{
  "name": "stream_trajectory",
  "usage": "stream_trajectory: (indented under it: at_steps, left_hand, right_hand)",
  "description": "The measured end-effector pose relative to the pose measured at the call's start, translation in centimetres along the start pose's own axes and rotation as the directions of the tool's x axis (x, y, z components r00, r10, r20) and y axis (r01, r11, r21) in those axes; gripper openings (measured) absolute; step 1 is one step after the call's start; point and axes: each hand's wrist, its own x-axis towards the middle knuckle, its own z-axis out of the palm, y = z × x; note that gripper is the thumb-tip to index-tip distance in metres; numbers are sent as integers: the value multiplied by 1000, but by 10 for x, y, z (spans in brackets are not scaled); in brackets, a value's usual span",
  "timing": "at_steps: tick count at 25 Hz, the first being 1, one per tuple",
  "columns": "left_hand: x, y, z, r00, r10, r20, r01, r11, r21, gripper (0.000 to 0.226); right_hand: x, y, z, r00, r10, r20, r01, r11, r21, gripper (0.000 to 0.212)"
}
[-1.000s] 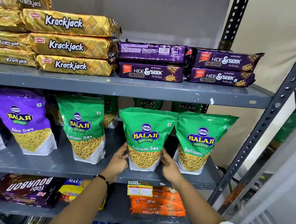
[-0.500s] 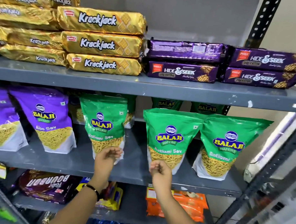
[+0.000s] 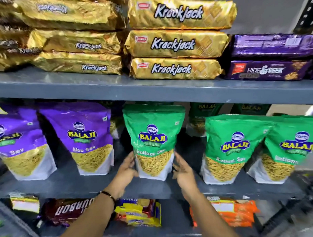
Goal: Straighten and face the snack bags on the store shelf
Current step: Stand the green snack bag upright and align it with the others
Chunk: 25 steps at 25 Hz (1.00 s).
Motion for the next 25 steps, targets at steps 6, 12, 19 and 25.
stream_trajectory:
  at_steps: [6,12,19,25]
  left_hand:
    - [-8,-15,0,994,-36,106,32,999,39,91]
    - [-24,-36,4,985,-51,162,35,994,103,98]
    - [-20,-27,4,989,-64,130,48,992,119,95]
    - [-18,-27,4,991,-62,119,49,993,108,95]
  right_hand:
    - [0,-1,-13,999,-13,53,16,998,-56,82]
    - [-30,-10,-28,999,27,37,-24,997,-79,87]
    - [-25,-4,-22,1000,-14,29,15,998,-53,89]
    - [-23,1,-21,1000,-18,18,19,999,-34,84]
